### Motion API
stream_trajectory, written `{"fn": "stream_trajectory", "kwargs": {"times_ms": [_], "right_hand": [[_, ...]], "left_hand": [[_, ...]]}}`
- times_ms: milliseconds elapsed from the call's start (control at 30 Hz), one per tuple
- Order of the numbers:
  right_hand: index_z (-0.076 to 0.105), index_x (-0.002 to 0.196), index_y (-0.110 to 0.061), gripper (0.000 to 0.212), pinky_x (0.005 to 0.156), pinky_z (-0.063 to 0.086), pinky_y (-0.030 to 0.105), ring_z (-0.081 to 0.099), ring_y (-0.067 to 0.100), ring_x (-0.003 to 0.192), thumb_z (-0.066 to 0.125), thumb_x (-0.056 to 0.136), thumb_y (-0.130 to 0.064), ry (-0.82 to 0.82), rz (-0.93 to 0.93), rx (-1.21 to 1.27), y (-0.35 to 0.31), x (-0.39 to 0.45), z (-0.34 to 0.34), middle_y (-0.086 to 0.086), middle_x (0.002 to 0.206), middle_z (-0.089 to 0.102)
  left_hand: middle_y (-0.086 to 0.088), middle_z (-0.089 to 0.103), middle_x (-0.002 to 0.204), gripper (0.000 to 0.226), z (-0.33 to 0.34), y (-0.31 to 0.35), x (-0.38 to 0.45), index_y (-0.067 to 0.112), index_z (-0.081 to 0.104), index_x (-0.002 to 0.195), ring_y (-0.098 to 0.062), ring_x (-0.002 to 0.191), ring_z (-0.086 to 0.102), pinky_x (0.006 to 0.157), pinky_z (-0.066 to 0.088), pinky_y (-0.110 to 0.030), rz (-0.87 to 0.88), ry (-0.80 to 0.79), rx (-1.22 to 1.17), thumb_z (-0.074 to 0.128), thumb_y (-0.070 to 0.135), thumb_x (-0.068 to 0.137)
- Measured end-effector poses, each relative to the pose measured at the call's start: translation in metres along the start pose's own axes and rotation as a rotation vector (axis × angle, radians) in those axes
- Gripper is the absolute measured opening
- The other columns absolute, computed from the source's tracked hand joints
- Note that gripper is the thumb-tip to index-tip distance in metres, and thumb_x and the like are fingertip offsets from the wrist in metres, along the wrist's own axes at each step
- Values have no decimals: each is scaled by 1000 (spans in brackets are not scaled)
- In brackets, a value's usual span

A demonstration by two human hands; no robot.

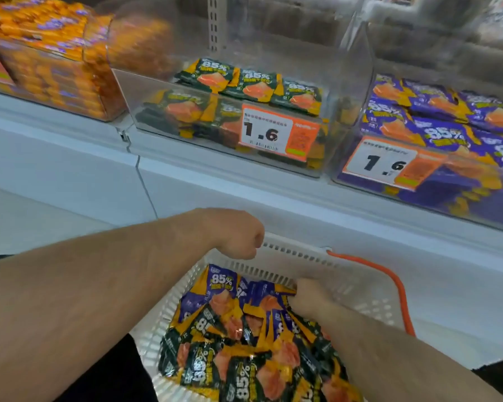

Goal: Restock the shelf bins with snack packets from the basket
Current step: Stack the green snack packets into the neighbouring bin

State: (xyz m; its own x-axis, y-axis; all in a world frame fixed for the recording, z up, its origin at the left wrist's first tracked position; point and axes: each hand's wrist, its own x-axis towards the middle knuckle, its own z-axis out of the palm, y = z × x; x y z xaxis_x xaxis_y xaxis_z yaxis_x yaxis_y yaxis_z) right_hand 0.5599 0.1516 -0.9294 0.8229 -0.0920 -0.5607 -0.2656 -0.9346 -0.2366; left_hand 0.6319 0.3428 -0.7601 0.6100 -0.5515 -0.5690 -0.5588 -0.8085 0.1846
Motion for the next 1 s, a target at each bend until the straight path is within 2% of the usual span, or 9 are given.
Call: {"fn": "stream_trajectory", "kwargs": {"times_ms": [67,200,300,400,567,667,767,900,1000], "right_hand": [[63,91,-24,18,75,55,29,63,20,87,59,79,-36,-125,101,-56,18,13,21,2,97,68],[52,125,-23,112,91,51,35,60,26,108,58,35,-89,-200,238,-60,65,51,81,6,127,60],[57,123,-16,66,80,50,28,62,25,105,65,75,-60,-254,221,-82,40,24,55,7,124,63],[62,87,-12,14,66,44,29,58,24,87,52,92,-19,-240,116,-248,22,12,35,9,111,67],[57,80,-11,17,65,44,30,61,25,86,46,92,-10,-180,8,-198,-21,-2,-6,10,93,64],[54,74,-12,20,62,46,33,57,21,72,50,93,-17,-193,-48,82,-54,-17,-38,9,79,59],[57,85,3,31,66,48,41,57,23,73,57,90,-28,-157,-90,343,-81,-33,-68,25,93,66],[64,95,-7,20,62,54,27,61,13,71,61,92,-26,-145,-84,719,-117,-79,-111,7,86,66],[65,105,-2,28,57,57,32,69,21,70,48,100,-23,-215,-154,1004,-140,-109,-135,12,88,71]], "left_hand": [[-4,60,128,32,0,0,6,15,60,124,-23,112,57,95,47,-37,-6,-1,4,46,25,97],[1,57,130,34,-1,-4,11,20,55,130,-17,109,54,89,43,-30,-34,-8,-15,47,24,97],[1,57,126,33,2,-7,11,21,56,129,-16,100,54,83,43,-28,-58,-28,-13,47,25,97],[1,57,125,33,3,-8,8,20,54,130,-16,99,53,83,42,-27,-75,-37,-13,48,25,97],[-1,59,125,35,0,-7,-4,18,56,130,-19,106,57,82,41,-28,-67,-49,-44,48,25,97],[-2,62,94,22,-3,-8,-13,15,65,102,-18,85,58,72,44,-31,-91,-83,-54,51,30,94],[-8,60,80,29,-13,-6,-27,17,50,75,-25,87,67,67,46,-30,-141,-116,-103,57,40,92],[-13,61,121,71,-22,-7,-48,12,52,129,-31,100,67,76,55,-37,-210,-235,-367,56,67,84],[-12,54,131,73,-26,-10,-65,14,47,135,-31,101,65,90,54,-45,-174,-161,-562,60,65,83]]}}
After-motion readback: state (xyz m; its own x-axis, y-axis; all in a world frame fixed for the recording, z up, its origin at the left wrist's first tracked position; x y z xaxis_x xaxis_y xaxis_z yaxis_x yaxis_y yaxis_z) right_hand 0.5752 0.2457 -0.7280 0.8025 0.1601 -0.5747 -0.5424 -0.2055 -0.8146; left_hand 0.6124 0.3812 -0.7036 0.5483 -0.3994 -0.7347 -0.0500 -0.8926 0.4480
